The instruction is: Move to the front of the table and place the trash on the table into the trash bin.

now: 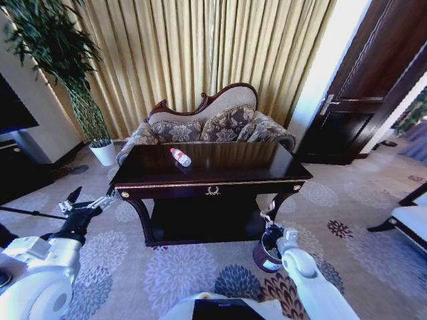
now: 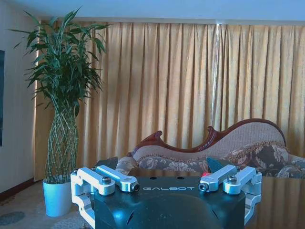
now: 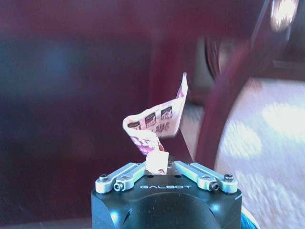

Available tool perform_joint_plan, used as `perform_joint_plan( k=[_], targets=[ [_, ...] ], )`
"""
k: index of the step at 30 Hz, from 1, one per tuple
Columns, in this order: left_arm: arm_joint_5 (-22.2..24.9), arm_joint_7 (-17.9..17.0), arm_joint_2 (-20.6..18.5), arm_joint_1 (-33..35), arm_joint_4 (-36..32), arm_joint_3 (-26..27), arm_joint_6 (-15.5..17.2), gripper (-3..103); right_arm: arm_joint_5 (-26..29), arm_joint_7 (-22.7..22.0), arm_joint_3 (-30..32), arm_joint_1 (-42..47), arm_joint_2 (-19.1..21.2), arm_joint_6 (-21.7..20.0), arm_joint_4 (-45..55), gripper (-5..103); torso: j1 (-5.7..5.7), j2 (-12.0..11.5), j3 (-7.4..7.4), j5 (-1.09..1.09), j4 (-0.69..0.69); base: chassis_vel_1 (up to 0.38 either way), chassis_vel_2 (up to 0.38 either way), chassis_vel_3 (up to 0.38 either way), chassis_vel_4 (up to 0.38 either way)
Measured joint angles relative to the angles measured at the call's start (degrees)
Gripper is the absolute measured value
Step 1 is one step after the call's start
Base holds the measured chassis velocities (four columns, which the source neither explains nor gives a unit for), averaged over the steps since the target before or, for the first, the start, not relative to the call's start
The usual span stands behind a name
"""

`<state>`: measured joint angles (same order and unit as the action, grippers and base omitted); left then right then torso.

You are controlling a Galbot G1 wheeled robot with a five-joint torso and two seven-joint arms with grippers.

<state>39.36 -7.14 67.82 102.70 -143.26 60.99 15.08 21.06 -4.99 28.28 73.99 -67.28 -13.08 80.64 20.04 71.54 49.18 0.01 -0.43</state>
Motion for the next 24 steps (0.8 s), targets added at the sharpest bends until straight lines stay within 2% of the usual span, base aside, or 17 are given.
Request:
perform_joint_plan(
  k=[3, 5, 7, 10, 17, 18, 19, 21, 22, 24],
  targets=[
    [0.0, 0.0, 0.0, 0.1, 0.0, 0.1, 0.0, 100, -1.5, 0.3, -0.2, -2.2, -0.7, 0.3, -5.3, 0, 0.00, 0.0, 0.00, -0.01, -0.01, 0.000, 0.000, 0.000, 0.000],
    [0.0, 0.0, -0.1, 0.2, 0.0, 0.1, -0.1, 100, -5.0, 0.9, -0.4, -5.7, -2.0, 1.5, -13.0, 0, 0.00, 0.0, 0.00, 0.00, 0.00, 0.000, 0.000, 0.000, 0.000],
    [0.1, 0.0, -0.1, 0.2, 0.0, 0.1, -0.1, 100, -6.0, 1.0, -0.4, -6.5, -2.3, 1.8, -14.7, 0, 0.00, 0.0, 0.00, -0.01, 0.00, 0.000, 0.000, 0.000, 0.000],
    [0.1, -0.2, -0.1, 0.4, 0.0, 0.1, -0.1, 100, -8.9, 1.4, 0.1, -11.3, -3.4, 3.0, -22.7, 0, 0.00, 0.0, 0.00, -0.01, 0.00, 0.000, 0.000, 0.000, 0.000],
    [0.1, -0.4, 0.3, 1.0, 0.0, 0.1, -0.1, 100, -11.8, 1.5, 0.8, -16.1, -4.3, 3.2, -28.4, -3, 0.00, 0.0, 0.00, -0.02, 0.01, 0.000, 0.000, 0.000, 0.000],
    [0.1, -0.4, 0.3, 1.1, 0.0, 0.2, -0.1, 100, -12.6, 1.5, 1.1, -16.8, -4.5, 3.2, -29.3, 7, 0.00, 0.0, 0.00, -0.02, 0.01, 0.000, 0.000, 0.000, 0.000],
    [0.1, -0.4, 0.3, 1.2, 0.0, 0.3, -0.1, 100, -12.9, 1.5, 1.2, -17.0, -4.5, 3.2, -29.7, 7, 0.00, 0.0, 0.00, -0.02, 0.01, 0.000, 0.000, 0.000, 0.000],
    [0.1, -0.4, 0.3, 1.2, 0.0, 0.7, -0.1, 100, -13.1, 1.5, 1.2, -17.1, -4.5, 3.2, -30.0, 18, 0.00, 0.0, 0.00, -0.02, -0.01, 0.000, 0.000, 0.000, 0.000],
    [0.1, -0.4, 0.3, 1.2, 0.0, 0.7, -0.1, 100, -13.1, 1.5, 1.2, -17.1, -4.5, 3.2, -30.0, 18, 0.00, 0.0, 0.00, -0.02, -0.01, 0.000, 0.000, 0.000, 0.000],
    [0.1, -0.3, 0.3, 1.3, 0.0, 0.9, -0.2, 100, -13.1, 1.5, 1.3, -17.1, -4.3, 3.2, -30.0, 29, 0.00, 0.0, 0.00, -0.01, 0.00, 0.000, 0.000, 0.000, 0.000]
  ],
)
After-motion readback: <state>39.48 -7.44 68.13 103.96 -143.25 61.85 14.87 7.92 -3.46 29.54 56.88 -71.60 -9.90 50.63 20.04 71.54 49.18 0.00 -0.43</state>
